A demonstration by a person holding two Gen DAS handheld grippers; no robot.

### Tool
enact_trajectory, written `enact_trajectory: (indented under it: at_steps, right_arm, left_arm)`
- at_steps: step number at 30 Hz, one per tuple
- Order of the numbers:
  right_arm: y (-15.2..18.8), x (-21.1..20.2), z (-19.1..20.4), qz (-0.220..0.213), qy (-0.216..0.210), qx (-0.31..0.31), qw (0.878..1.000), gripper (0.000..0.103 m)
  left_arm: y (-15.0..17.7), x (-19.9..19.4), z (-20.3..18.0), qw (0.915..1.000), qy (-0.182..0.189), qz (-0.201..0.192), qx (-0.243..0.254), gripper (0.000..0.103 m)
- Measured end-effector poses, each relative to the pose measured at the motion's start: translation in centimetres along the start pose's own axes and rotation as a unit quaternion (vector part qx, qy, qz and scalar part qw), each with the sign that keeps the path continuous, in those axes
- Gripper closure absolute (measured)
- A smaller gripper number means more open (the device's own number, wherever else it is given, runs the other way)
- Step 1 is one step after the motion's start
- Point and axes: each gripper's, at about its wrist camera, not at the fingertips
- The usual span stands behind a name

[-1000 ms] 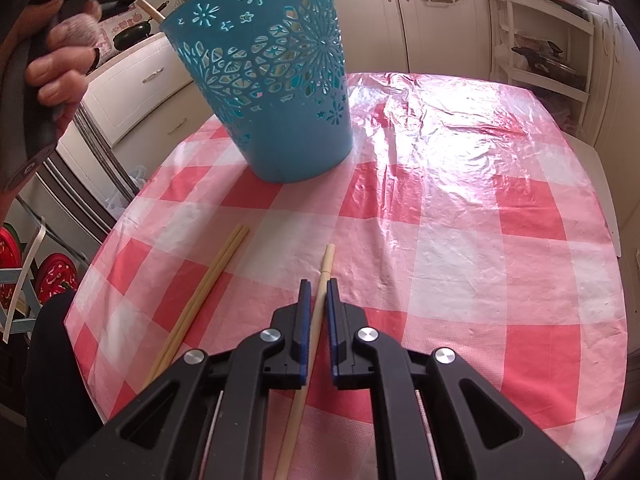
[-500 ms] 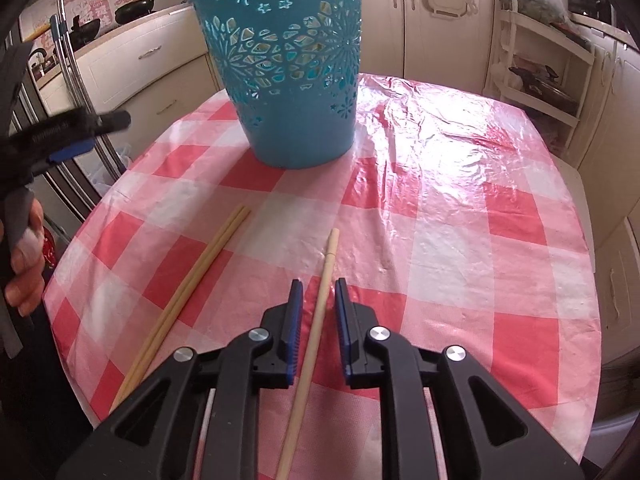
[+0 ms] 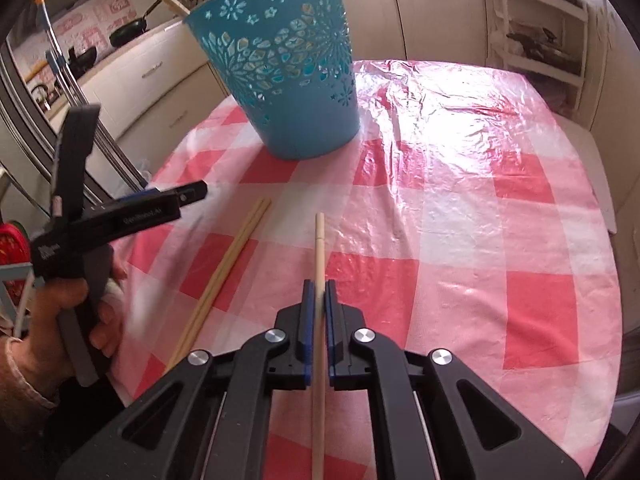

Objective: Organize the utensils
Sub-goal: 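Lift the chopstick with the right tool and drop it into the basket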

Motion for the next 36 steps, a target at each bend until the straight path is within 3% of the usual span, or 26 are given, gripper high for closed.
enact_trajectory:
  at_steps: [4,9,16,21,27,31,36]
  right_arm:
    - [-0.7,-2.7,-0.3,-0.045,-0.052,0.035,0.997,0.097]
    - [-3.1,-6.2,0.3,-0.099,-0.088,0.043,0.990,0.097]
    - [-8.4,-10.2,1.4,-0.170,-0.106,0.016,0.980,0.097]
    - [-14.8,-11.9,2.2,-0.239,-0.072,-0.008,0.968,0.097]
    - [-21.2,-11.3,3.1,-0.330,0.010,-0.019,0.944,0.097]
    - [-23.2,-7.9,3.2,-0.347,0.073,-0.023,0.935,0.097]
    - [-22.7,-3.8,2.1,-0.311,0.098,-0.023,0.945,0.097]
  left_arm:
    - [0.1,0.3,-0.1,0.9999,0.000,0.008,0.008,0.018]
    - [0.1,0.4,0.0,0.9999,0.005,0.011,0.002,0.015]
    - [0.1,0.5,-0.1,0.9999,0.004,0.012,0.003,0.013]
    - [0.1,0.5,-0.1,0.9999,0.006,0.012,0.002,0.013]
    - [0.1,0.5,-0.1,0.9999,0.009,0.011,0.002,0.013]
    - [0.1,0.5,0.0,0.9999,0.013,0.011,0.001,0.013]
    - [0.1,0.4,0.1,0.9998,0.016,0.009,-0.001,0.013]
Point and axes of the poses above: each gripper's, at about its wrist camera, not at the fingertips, and x roughly the way its jaws point, z to its left, y to its underside, and after that the axes turned 10 degrees about -x, right-handed
